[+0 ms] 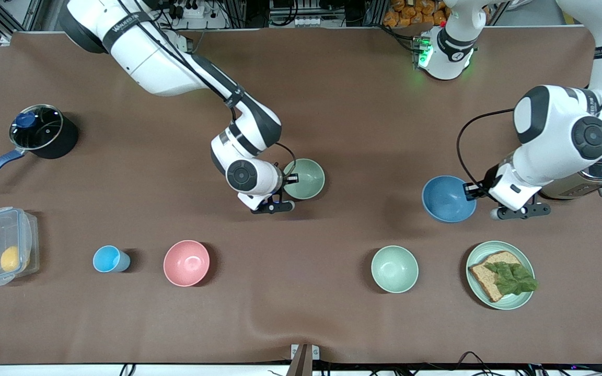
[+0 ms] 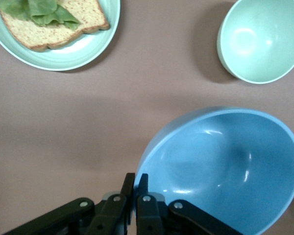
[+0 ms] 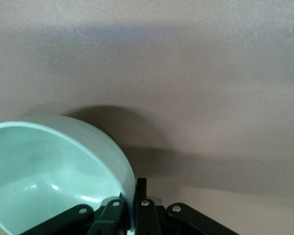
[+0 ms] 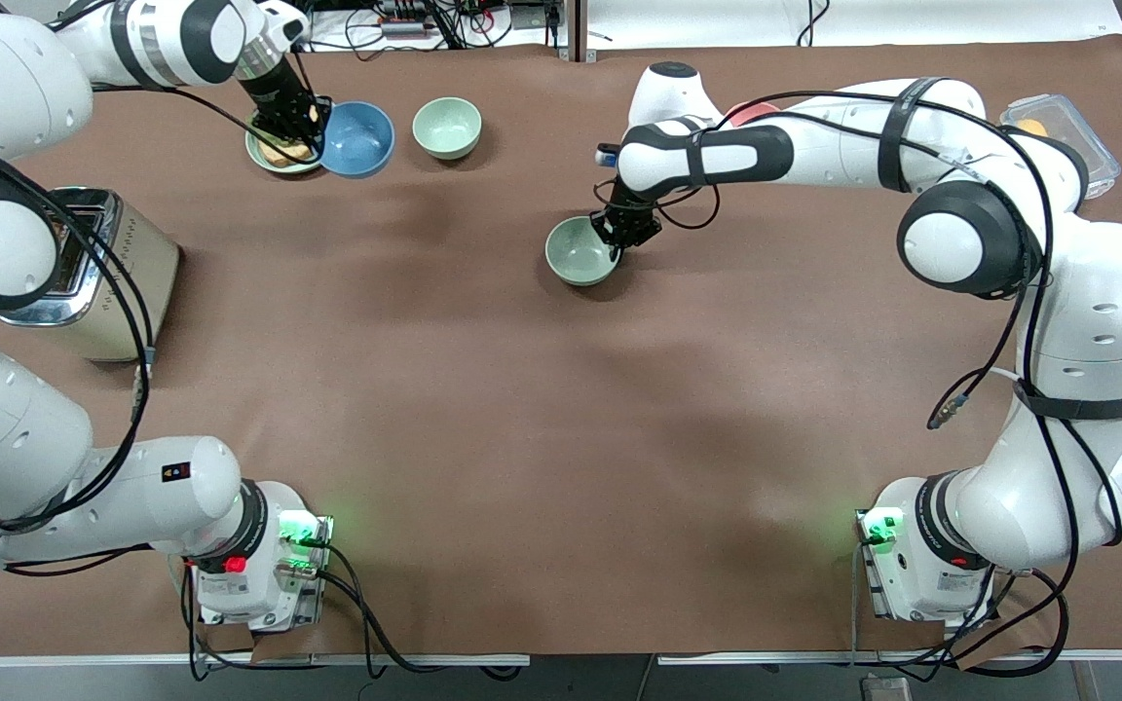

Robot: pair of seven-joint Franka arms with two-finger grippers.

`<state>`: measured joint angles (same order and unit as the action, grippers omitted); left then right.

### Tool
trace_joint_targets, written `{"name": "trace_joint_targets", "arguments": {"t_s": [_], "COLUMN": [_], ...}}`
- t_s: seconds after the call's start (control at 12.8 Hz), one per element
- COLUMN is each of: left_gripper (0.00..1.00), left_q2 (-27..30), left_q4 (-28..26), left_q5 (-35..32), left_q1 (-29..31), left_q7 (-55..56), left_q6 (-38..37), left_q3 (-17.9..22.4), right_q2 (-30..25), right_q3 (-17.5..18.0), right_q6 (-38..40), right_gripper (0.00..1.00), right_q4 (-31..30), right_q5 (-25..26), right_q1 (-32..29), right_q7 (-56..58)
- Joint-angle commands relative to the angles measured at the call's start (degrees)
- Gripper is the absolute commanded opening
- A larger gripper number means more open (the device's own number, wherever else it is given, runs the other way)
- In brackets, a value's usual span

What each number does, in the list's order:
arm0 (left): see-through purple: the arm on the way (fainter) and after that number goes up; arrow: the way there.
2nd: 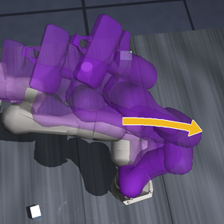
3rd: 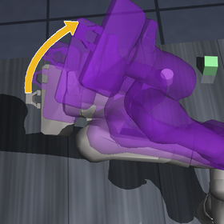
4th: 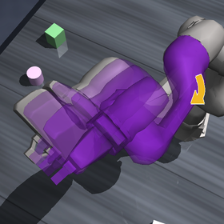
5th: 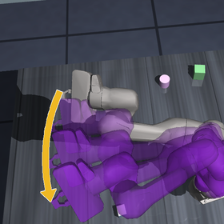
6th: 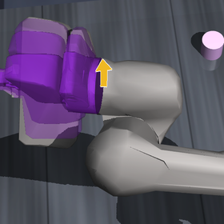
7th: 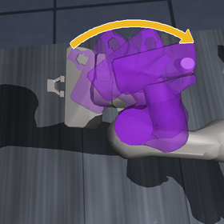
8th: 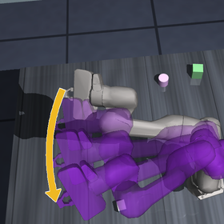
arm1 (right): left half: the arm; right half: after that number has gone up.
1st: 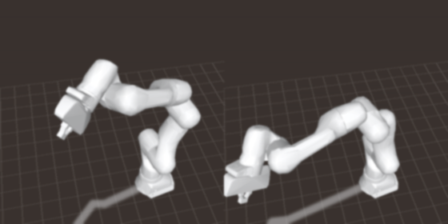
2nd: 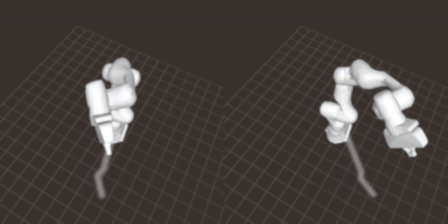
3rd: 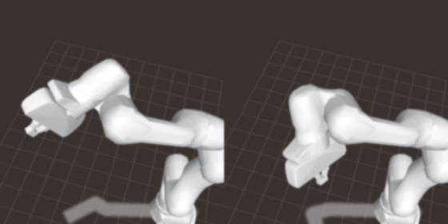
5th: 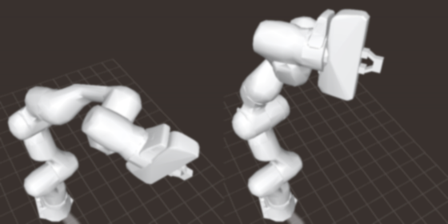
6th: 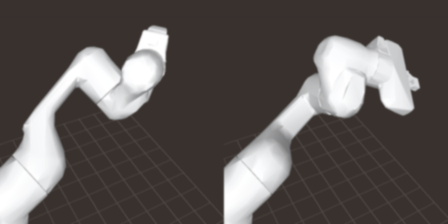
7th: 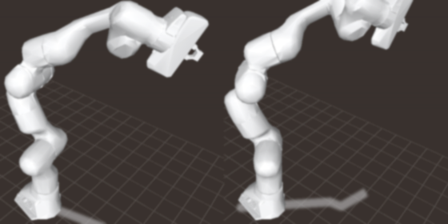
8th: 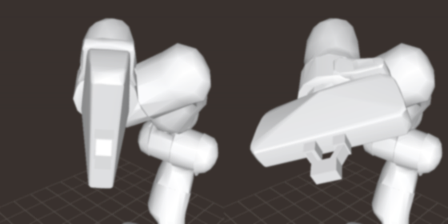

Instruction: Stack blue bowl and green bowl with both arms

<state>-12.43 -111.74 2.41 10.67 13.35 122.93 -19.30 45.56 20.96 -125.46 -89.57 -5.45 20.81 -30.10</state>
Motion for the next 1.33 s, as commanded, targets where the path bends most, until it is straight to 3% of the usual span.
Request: {"name": "trace_joint_targets", "arguments": {"t_s": [0.0, 0.16, 0.47, 0.63, 1.25], "left_gripper": [0.0, 0.0, 0.0, 0.0, 0.0], "left_q2": [0.47, 0.65, 1.09, 1.0, -1.54], "left_q4": [0.74, 0.82, 3.27, 5.04, 4.78], "left_q5": [1.28, 1.28, 1.28, 1.28, 1.46], "left_q1": [0.4, 0.4, 0.76, 0.41, -0.12], "left_q7": [0.72, 0.72, 2.91, 2.91, 2.91], "left_q6": [-1.38, -1.38, -3.39, -5.94, -7.53], "left_q3": [-0.56, -0.91, -3.37, -3.55, -7.85], "right_q2": [0.23, -0.03, -1.17, -2.66, -12.95], "right_q3": [-3.54, -4.61, -4.79, -4.7, -4.09], "right_q6": [-0.32, -0.05, 0.74, 4.85, 16.38], "right_gripper": [0.34, 1.0, 1.0, 1.0, 1.0], "right_q4": [-0.17, -0.43, -0.34, 0.27, 0.36], "right_q5": [0.53, 0.44, 0.44, 0.27, -1.14], "right_q1": [3.97, 4.77, 3.9, 2.06, -5.77], "right_q7": [-1.81, -2.33, -2.51, -2.68, -1.9]}}
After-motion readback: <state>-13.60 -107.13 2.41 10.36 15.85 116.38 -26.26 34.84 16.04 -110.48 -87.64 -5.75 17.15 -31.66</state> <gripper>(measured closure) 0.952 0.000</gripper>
